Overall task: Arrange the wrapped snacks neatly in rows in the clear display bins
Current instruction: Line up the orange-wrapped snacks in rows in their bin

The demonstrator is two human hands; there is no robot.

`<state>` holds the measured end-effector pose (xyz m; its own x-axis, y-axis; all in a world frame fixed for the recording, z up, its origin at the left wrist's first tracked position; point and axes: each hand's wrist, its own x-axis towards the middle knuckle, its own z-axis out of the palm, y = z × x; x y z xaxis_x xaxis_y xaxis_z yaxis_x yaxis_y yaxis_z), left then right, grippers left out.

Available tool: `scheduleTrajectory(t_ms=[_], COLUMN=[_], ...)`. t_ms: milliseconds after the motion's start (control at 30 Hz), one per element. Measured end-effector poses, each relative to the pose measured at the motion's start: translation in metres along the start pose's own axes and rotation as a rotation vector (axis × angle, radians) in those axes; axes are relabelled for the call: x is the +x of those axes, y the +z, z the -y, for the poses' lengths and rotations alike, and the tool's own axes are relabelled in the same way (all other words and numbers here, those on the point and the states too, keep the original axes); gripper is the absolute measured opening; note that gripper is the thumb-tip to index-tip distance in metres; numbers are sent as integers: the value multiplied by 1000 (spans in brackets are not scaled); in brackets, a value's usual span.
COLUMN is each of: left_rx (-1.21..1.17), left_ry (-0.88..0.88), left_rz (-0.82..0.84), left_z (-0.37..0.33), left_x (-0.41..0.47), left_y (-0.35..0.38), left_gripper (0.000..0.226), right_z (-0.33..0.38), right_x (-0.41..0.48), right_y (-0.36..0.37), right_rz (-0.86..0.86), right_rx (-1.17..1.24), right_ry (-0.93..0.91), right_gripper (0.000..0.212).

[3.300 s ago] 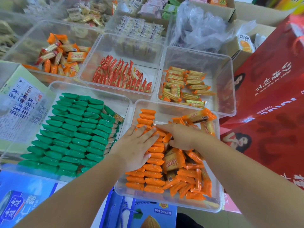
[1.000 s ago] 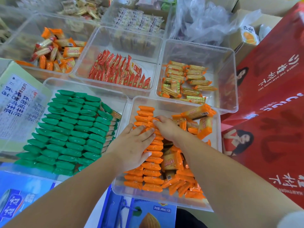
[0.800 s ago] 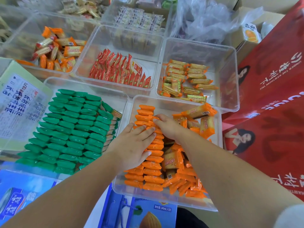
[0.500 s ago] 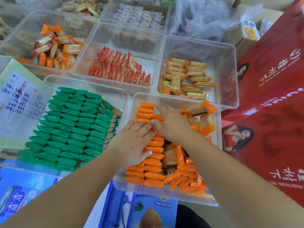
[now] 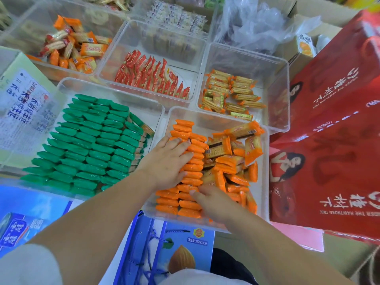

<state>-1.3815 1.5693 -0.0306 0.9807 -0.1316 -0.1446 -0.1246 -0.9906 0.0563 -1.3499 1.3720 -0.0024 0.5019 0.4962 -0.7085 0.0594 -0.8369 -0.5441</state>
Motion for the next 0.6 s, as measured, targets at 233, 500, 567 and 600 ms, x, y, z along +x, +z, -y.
scheduleTrajectory(t_ms=[233, 500, 567, 600], left_rx=[12, 33, 31, 28], left_ry=[-4, -12, -16, -18], left_rz=[16, 33, 37, 38], left_z=[0, 0, 0, 0], left_x=[1, 2, 2, 2], left_y=[-1, 1, 1, 0], left_gripper=[67, 67, 67, 67], right_z=[4, 2, -4, -8], right_x=[0, 0, 10, 16], right_y=[14, -62, -86, -95], right_rz=[4, -554, -513, -419], right_rx=[369, -173, -467, -608], right_ry=[94, -321, -335, -290], right_gripper=[32, 25, 50, 61])
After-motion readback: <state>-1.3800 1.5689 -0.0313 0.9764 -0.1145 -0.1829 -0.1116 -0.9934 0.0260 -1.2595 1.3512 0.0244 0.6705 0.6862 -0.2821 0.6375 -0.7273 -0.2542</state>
